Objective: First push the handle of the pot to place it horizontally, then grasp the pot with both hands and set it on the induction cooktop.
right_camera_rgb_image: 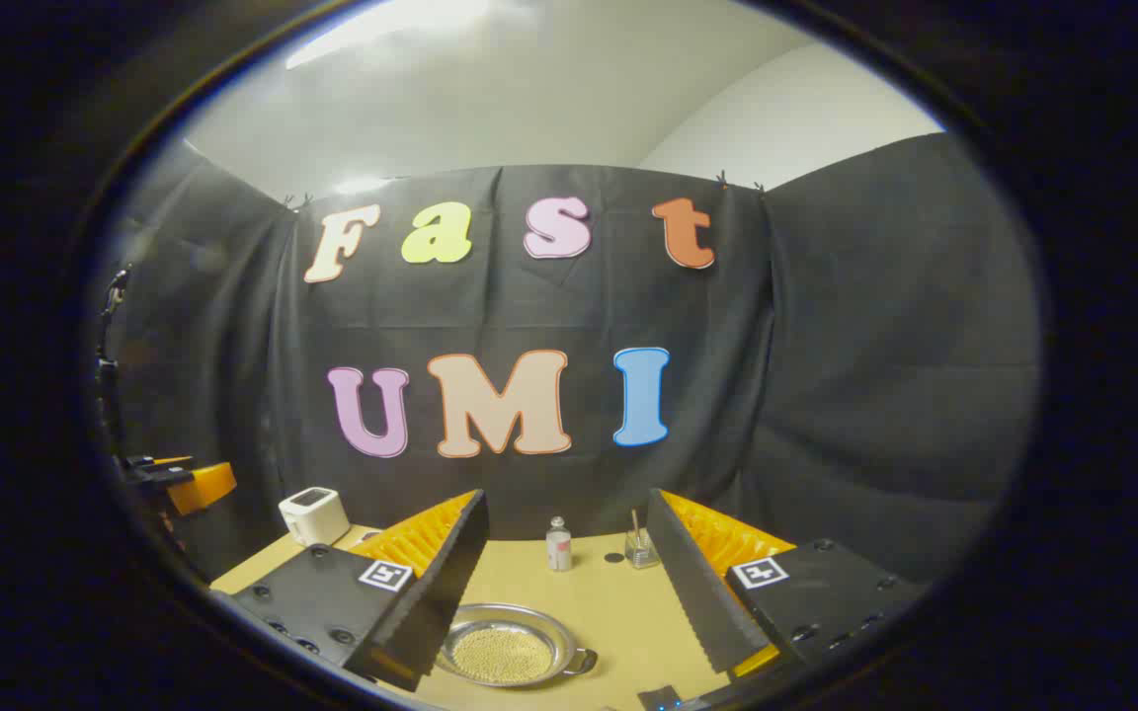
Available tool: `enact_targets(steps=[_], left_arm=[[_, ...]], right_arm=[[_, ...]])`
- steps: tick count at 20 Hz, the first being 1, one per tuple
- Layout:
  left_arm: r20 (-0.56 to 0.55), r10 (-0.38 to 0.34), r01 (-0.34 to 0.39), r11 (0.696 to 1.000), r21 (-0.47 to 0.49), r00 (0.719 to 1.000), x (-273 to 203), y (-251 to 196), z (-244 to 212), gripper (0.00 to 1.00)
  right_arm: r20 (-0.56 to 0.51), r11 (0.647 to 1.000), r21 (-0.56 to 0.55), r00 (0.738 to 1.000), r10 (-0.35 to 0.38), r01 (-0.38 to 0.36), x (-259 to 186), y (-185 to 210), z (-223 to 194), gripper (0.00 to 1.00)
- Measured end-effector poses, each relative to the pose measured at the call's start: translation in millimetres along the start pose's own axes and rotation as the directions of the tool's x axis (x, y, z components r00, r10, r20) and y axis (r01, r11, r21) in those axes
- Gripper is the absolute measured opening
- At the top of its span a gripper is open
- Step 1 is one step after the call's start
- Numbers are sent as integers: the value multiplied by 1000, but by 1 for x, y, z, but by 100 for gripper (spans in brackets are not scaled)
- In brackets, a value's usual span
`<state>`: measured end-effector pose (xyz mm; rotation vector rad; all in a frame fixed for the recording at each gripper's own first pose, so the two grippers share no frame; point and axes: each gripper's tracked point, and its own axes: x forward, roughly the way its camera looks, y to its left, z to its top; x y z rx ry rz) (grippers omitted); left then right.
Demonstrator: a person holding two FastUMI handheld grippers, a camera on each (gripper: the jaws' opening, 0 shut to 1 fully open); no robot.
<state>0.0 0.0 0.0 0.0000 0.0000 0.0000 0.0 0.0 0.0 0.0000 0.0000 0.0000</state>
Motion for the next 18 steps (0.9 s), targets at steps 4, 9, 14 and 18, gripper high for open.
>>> enact_targets(steps=[4, 9, 14, 18], left_arm=[[-23, -29, 29, 1000, 5, 999, 7, 8, -13, 95], [-45, -49, 50, 999, 7, 998, 11, 22, -23, 95], [-55, -68, 68, 998, 2, 996, 13, 32, -30, 95], [-81, -97, 98, 995, 6, 992, 13, 30, -38, 95]], right_arm=[[7, 999, -11, 999, -40, 40, -9, 7, 1, 100], [1, 997, -17, 997, -77, 77, -19, 20, -3, 98], [-23, 995, -18, 995, -96, 95, -28, 29, -10, 100], [-35, 993, -3, 993, -114, 114, -31, 31, -13, 98]])
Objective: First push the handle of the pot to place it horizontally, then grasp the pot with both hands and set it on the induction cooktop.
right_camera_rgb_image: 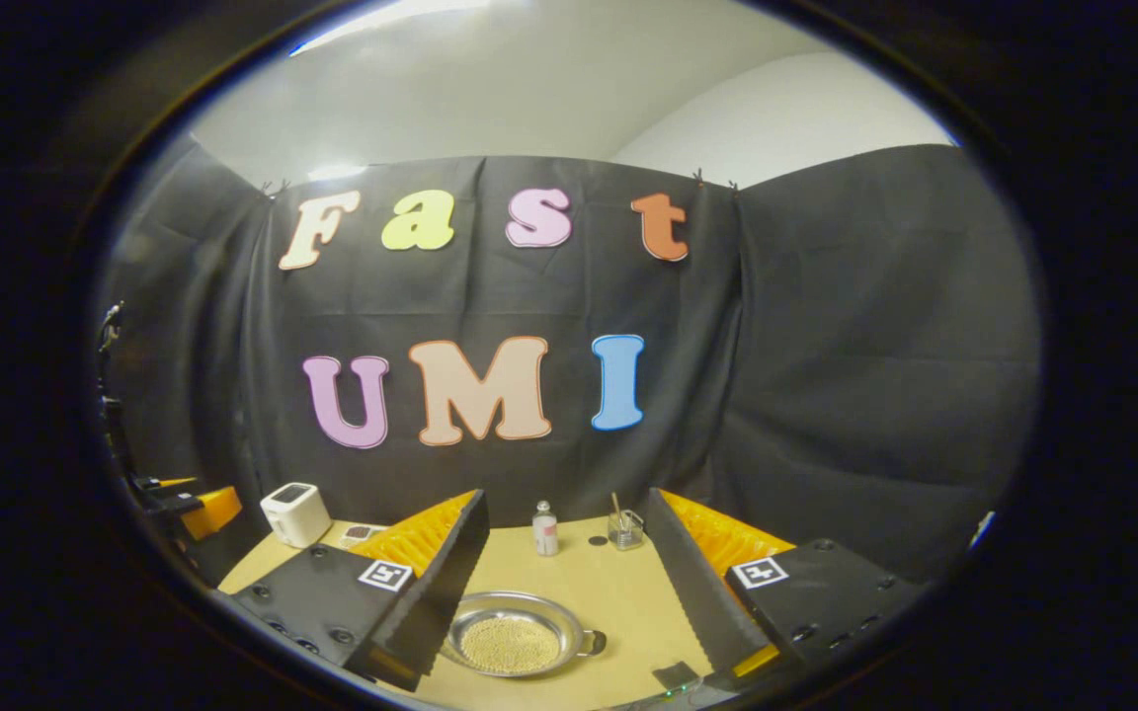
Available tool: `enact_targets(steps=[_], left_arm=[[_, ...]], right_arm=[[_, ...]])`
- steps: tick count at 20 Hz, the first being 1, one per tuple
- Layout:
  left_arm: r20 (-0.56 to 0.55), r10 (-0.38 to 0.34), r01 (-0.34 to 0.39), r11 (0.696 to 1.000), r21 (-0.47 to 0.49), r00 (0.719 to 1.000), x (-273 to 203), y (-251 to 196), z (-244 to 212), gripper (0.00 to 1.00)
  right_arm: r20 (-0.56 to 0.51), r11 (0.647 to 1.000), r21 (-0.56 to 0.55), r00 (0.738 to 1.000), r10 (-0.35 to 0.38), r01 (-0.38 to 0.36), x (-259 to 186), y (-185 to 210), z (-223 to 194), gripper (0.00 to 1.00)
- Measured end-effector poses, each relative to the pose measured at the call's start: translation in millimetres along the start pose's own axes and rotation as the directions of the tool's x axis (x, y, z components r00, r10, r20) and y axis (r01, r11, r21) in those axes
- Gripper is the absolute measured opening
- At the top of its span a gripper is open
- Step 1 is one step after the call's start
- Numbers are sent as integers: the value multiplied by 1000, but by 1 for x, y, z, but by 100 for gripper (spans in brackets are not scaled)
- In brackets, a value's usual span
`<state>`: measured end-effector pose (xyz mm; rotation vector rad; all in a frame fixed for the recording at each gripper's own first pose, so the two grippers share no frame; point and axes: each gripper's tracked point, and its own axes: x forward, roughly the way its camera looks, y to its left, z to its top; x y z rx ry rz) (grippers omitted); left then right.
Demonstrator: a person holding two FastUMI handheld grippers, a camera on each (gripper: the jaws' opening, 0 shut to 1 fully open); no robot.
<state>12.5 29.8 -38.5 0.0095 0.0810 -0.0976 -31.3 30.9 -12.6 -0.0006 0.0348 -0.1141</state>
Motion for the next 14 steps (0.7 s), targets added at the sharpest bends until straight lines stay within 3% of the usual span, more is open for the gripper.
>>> enact_targets(steps=[1, 7, 12, 13, 14], left_arm=[[-1, -2, 2, 1000, 2, 1000, 1, 1, 0, 92], [-4, -35, 35, 999, 3, 999, 7, 4, -5, 92], [-14, 7, -7, 1000, -2, 1000, 9, 26, -14, 92], [-15, 18, -19, 1000, -4, 1000, 8, 32, -15, 95], [-18, 28, -28, 1000, -4, 999, 8, 36, -17, 95]], right_arm=[[-3, 1000, 4, 1000, -2, 2, -1, 0, -1, 98], [-16, 1000, 7, 999, -29, 29, -1, 0, 1, 98], [-57, 1000, -11, 998, -18, 17, 8, 10, -10, 98], [-63, 1000, -5, 998, -7, 7, 9, 15, -11, 97], [-65, 1000, 8, 998, 5, -5, 12, 19, -12, 88]])
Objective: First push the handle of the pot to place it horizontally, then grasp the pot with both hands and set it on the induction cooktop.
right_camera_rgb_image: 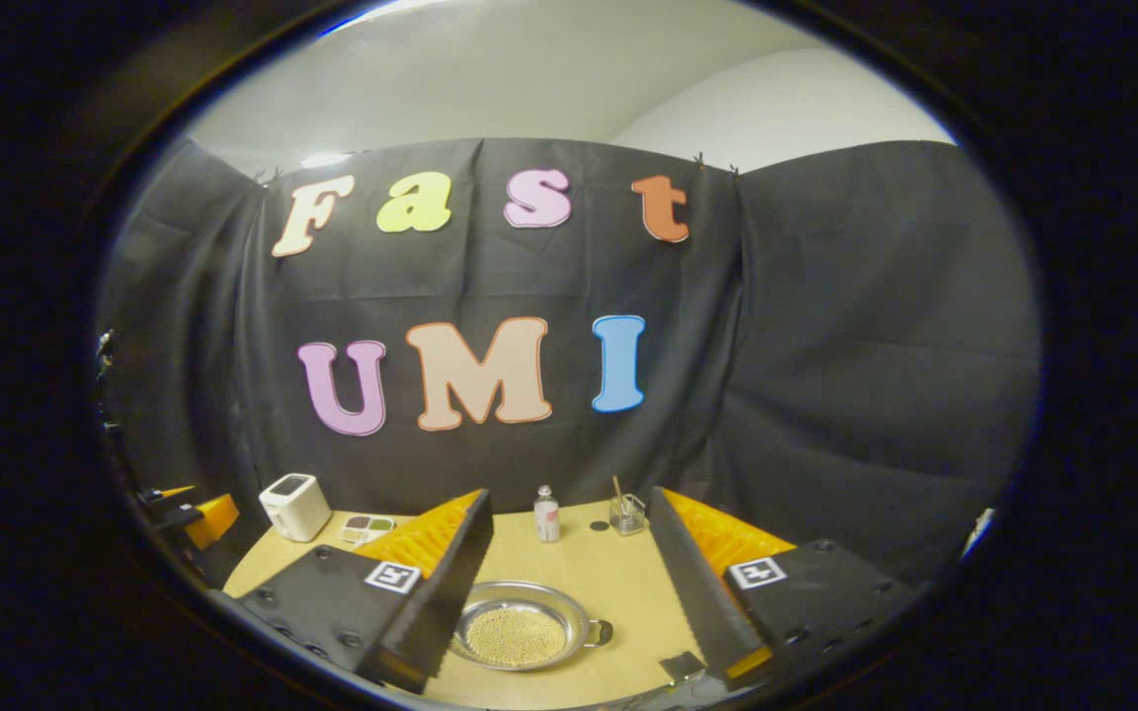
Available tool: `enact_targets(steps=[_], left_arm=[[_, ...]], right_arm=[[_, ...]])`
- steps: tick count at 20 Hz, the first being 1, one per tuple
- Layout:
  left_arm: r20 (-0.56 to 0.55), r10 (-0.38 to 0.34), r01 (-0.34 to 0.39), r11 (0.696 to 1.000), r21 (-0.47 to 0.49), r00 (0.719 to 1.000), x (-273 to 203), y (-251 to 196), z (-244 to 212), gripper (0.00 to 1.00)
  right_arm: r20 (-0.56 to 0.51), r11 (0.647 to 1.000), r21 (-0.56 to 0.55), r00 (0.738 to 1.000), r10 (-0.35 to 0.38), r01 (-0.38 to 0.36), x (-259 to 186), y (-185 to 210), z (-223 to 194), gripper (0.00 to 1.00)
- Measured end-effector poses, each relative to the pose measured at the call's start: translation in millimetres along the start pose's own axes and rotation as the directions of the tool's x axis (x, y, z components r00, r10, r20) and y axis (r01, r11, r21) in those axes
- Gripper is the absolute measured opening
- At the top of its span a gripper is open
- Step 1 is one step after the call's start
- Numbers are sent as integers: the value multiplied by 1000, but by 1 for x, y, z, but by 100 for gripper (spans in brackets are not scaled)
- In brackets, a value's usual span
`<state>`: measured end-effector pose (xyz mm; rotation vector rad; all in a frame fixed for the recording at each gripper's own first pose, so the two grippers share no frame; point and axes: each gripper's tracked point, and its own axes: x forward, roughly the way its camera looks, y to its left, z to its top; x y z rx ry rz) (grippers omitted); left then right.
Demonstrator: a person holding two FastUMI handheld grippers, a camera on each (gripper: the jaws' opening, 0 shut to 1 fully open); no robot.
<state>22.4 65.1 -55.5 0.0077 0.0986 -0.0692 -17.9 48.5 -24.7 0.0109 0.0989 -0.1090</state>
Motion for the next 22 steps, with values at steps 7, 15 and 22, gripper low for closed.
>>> enact_targets(steps=[7, 15, 22], left_arm=[[2, 29, -29, 999, 23, 1000, -14, 12, -5, 95], [20, 19, -21, 997, 68, 1000, -19, 5, 0, 91], [22, 13, -15, 998, 53, 1000, -10, -3, -3, 90]], right_arm=[[-34, 999, 43, 999, 26, -25, 14, 5, -22, 12], [-251, 999, 17, 967, 30, -27, 29, 4, -103, 5], [-521, 998, 47, 851, 62, -44, 21, -4, -194, 5]])
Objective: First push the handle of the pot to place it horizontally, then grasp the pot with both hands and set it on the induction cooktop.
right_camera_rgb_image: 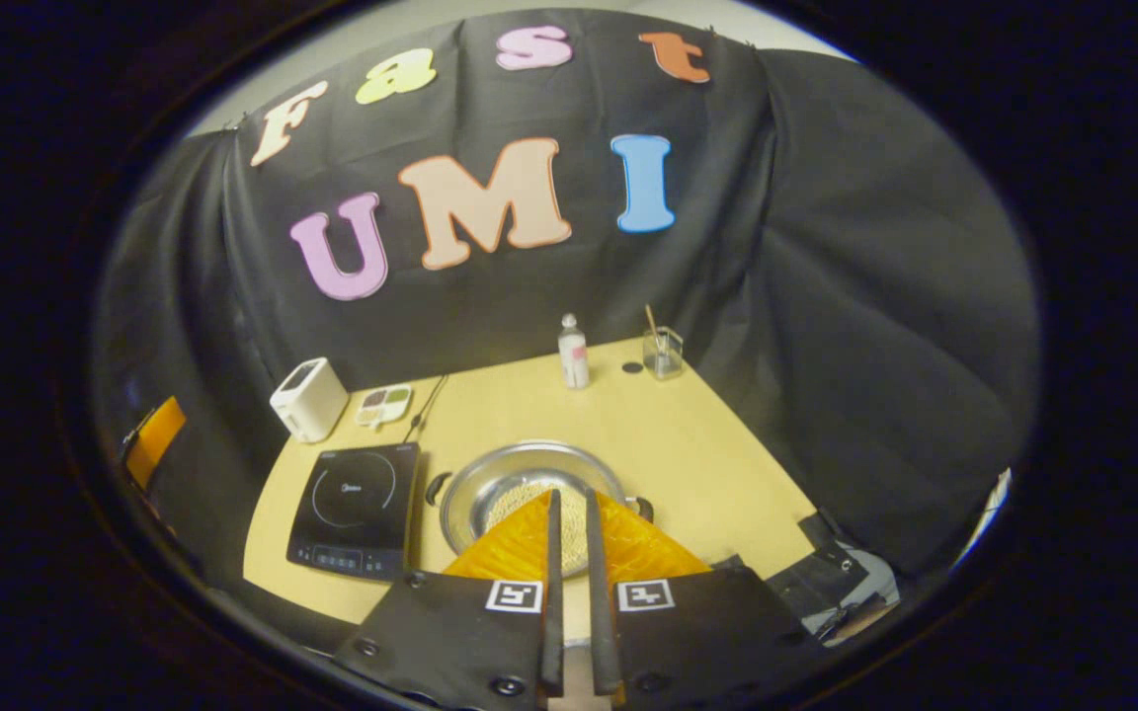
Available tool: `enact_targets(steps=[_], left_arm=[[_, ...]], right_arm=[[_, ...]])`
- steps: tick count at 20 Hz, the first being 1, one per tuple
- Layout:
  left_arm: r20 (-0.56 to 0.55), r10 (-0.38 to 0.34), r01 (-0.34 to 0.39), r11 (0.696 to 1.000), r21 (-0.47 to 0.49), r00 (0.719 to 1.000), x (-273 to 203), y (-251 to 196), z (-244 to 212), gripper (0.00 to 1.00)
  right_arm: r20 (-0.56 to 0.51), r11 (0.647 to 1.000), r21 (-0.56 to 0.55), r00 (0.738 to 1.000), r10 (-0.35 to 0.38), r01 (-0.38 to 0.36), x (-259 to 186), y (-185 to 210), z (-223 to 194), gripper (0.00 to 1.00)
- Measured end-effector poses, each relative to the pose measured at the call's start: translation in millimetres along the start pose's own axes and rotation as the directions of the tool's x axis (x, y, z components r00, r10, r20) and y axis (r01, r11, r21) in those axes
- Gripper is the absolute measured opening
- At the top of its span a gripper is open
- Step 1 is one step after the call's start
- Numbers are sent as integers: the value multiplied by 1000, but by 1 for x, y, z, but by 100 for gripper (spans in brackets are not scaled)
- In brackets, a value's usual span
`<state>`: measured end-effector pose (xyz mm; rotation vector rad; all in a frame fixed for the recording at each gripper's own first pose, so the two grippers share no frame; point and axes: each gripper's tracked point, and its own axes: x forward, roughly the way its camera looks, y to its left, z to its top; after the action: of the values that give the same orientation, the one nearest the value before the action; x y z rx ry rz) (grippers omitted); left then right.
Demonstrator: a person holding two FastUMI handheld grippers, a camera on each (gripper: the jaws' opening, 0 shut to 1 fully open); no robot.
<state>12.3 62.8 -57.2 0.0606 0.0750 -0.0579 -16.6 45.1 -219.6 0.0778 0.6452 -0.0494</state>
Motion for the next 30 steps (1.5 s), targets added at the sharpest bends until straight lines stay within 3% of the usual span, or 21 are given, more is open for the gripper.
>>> enact_targets(steps=[1, 2, 4, 5, 7, 8, 9, 10, 11, 13, 15, 16, 18, 19, 24, 25, 30], left_arm=[[0, 6, -6, 1000, -2, 1000, 1, -1, -1, 90], [-1, 12, -12, 1000, -3, 1000, 3, -2, -1, 90], [-6, 19, -19, 1000, -5, 1000, 6, -7, 0, 90], [-4, 27, -27, 1000, 1, 1000, 10, -8, -1, 95], [-11, 54, -53, 998, 23, 999, 17, -10, -4, 90], [-5, 67, -67, 997, 28, 998, 21, -11, -2, 95], [-2, 80, -80, 996, 30, 997, 27, -15, 1, 90], [-8, 92, -92, 995, 30, 996, 33, -18, -1, 95], [-8, 99, -99, 995, 27, 995, 38, -23, -1, 90], [-10, 113, -113, 993, 24, 994, 53, -32, 1, 90], [2, 138, -138, 990, 29, 990, 65, -38, 2, 90], [5, 148, -148, 989, 29, 989, 70, -41, 1, 95], [-4, 170, -169, 985, 41, 985, 80, -47, -4, 90], [-15, 186, -185, 982, 49, 982, 84, -48, -7, 94], [-53, 250, -247, 967, 57, 967, 93, -54, -17, 91], [-56, 263, -260, 964, 60, 963, 95, -54, -19, 94], [-61, 310, -307, 950, 57, 949, 100, -55, -24, 91]], right_arm=[[-34, 1000, 12, 999, 2, -1, 3, -4, -10, 5], [-62, 1000, 26, 998, 2, 0, 7, -7, -19, 13], [-124, 999, 48, 992, 2, 4, 16, -17, -35, 13], [-158, 998, 59, 987, 5, 4, 26, -19, -41, 13], [-237, 996, 87, 971, 15, 6, 43, -28, -57, 13], [-279, 995, 103, 960, 30, -1, 51, -31, -67, 13], [-322, 994, 113, 946, 42, -6, 59, -34, -76, 13], [-364, 993, 118, 930, 49, -6, 68, -38, -86, 13], [-401, 992, 126, 914, 59, -9, 77, -41, -94, 13], [-471, 989, 150, 878, 84, -15, 93, -44, -113, 13], [-537, 985, 171, 837, 104, -13, 111, -49, -130, 13], [-566, 983, 182, 816, 116, -14, 120, -50, -137, 12], [-619, 976, 218, 770, 157, -24, 133, -49, -150, 13], [-639, 973, 227, 749, 173, -32, 138, -47, -157, 13], [-736, 981, 183, 653, 177, -60, 164, -49, -180, 13], [-749, 982, 176, 639, 177, -65, 168, -49, -184, 13], [-794, 986, 150, 586, 160, -67, 190, -56, -193, 13]])
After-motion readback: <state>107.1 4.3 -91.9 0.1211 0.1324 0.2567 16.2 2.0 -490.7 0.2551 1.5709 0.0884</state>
